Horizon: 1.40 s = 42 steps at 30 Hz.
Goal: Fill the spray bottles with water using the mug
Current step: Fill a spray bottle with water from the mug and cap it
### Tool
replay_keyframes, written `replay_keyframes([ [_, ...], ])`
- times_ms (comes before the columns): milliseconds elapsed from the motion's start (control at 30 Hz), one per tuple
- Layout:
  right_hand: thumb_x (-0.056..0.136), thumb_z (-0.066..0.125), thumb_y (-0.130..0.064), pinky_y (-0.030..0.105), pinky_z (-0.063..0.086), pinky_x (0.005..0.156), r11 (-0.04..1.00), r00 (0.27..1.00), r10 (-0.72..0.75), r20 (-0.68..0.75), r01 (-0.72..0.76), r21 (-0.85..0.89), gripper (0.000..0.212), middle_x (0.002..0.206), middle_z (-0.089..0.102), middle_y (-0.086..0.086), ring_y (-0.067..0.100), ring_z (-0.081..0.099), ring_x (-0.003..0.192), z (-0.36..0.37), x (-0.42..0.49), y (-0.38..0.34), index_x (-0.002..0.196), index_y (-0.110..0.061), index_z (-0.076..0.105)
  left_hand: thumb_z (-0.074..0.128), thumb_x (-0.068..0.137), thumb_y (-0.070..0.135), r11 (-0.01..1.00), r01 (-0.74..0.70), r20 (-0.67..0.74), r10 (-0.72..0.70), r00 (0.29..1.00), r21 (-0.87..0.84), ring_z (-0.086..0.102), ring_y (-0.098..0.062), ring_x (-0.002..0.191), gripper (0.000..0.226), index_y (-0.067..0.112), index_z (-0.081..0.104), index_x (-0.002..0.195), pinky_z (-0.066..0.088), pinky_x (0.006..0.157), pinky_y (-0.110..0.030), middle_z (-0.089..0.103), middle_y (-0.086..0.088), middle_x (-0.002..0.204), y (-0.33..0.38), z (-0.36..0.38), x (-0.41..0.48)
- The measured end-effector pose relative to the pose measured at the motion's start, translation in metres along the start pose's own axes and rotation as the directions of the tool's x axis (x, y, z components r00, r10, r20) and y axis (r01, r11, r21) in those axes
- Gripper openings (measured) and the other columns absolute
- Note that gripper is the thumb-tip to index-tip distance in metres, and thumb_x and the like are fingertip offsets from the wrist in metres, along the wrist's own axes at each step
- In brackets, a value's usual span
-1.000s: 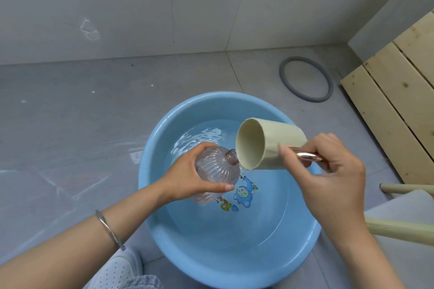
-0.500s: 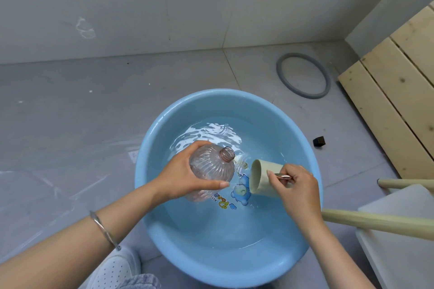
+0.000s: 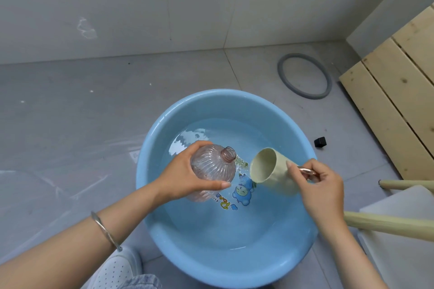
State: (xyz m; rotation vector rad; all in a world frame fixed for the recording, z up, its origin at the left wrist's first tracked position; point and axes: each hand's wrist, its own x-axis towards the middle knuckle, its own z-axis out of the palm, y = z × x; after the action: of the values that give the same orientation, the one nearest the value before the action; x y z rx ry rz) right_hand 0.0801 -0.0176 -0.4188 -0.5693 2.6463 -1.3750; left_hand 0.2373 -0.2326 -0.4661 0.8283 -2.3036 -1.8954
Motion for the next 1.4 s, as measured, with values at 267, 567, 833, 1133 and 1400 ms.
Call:
replay_keyframes([
  [267,0.081,0.072,-0.013,0.013,0.023,0.046,0.978,0.998,-0.029,-0.049,0.039,0.206,0.036,0.044,0.036,-0.01,0.004,0.03,0.045,-0.022,0.002,-0.058,0.058,-0.004,0.046,0.087,0.04,0.061,1.0,-0.021,-0.005,0.021,1.0,-0.006,0.06,0.004,0.107,0.085,0.041,0.055,0.117,0.044,0.096,-0.018,0.064,0.026,0.113,0.005,0.0,0.0],
  [567,0.076,0.074,-0.028,0.013,0.034,0.058,0.946,0.954,-0.299,-0.023,0.299,0.126,0.039,0.06,0.045,0.002,0.01,0.04,0.057,-0.024,-0.006,-0.093,0.057,-0.008,0.047,0.085,0.038,0.064,1.0,-0.017,-0.022,0.017,1.0,0.009,0.058,0.006,0.107,0.087,0.043,0.054,0.116,0.042,0.092,-0.013,0.062,0.028,0.113,0.008,0.002,-0.002],
  [833,0.078,0.068,-0.033,0.024,0.031,0.059,0.896,0.896,-0.444,-0.01,0.444,-0.034,0.036,0.062,0.045,-0.009,0.014,0.04,0.062,-0.024,-0.008,-0.104,0.057,-0.013,0.046,0.086,0.038,0.063,1.0,-0.006,-0.015,0.006,1.0,-0.025,0.059,0.007,0.107,0.09,0.043,0.054,0.119,0.043,0.094,-0.014,0.063,0.024,0.116,0.011,0.003,-0.001],
  [1133,0.078,0.072,-0.023,0.027,0.029,0.062,0.818,0.83,-0.558,0.017,0.553,-0.161,0.036,0.057,0.044,-0.009,0.008,0.038,0.063,-0.024,-0.009,-0.112,0.056,-0.01,0.047,0.086,0.038,0.064,1.0,-0.017,-0.008,0.017,1.0,-0.009,0.059,0.006,0.108,0.088,0.044,0.054,0.118,0.044,0.096,-0.019,0.063,0.026,0.115,0.012,0.004,-0.001],
  [1400,0.08,0.07,-0.023,0.02,0.028,0.069,0.723,0.751,-0.66,0.034,0.647,-0.243,0.037,0.059,0.036,-0.013,0.004,0.035,0.064,-0.024,-0.009,-0.115,0.055,-0.01,0.047,0.086,0.039,0.062,1.0,-0.012,-0.005,0.012,1.0,-0.027,0.059,0.008,0.106,0.084,0.045,0.054,0.115,0.043,0.092,-0.011,0.063,0.029,0.111,0.014,0.003,-0.002],
])
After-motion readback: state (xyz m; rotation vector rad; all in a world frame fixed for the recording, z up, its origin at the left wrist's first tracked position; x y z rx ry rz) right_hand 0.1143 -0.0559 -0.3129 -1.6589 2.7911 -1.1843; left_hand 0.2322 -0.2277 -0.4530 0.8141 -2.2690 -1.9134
